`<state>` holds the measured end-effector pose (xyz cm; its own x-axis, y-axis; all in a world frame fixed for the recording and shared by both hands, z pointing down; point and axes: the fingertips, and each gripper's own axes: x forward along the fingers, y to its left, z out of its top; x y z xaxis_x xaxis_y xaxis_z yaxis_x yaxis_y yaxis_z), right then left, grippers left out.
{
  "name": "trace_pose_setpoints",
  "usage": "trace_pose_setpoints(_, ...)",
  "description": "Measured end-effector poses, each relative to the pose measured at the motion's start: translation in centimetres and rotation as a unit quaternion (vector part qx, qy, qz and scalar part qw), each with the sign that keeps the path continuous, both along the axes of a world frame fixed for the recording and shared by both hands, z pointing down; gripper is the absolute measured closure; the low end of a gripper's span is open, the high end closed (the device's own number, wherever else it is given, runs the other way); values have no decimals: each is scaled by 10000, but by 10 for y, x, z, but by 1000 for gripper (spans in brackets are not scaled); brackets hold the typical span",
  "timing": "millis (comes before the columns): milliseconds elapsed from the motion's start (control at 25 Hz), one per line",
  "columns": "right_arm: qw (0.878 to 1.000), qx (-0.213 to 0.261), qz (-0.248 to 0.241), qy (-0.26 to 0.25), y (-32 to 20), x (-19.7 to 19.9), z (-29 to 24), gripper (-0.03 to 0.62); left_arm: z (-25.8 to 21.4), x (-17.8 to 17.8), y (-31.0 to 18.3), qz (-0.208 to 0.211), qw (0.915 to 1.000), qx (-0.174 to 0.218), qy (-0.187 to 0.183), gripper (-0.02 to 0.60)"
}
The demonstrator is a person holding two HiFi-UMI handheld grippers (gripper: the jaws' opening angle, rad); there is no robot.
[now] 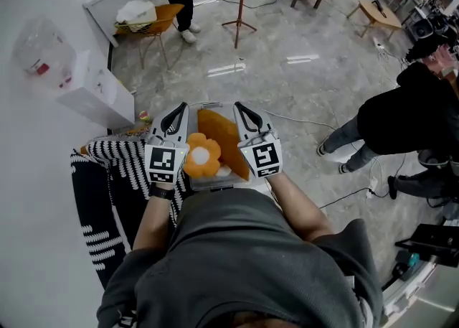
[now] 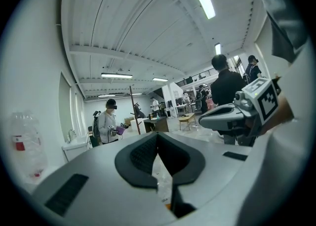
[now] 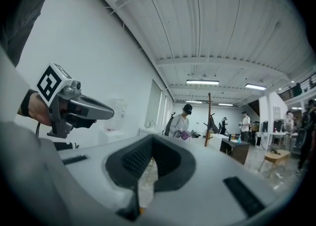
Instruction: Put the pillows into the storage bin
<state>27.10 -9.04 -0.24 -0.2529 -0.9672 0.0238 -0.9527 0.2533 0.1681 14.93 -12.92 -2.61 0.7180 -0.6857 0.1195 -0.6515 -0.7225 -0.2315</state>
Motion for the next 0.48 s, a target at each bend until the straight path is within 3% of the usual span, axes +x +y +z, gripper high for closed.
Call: trace_pose_setpoints(480, 10000, 16, 33, -21, -11, 10, -5, 592, -2, 5, -5, -11, 10000, 19, -64, 578)
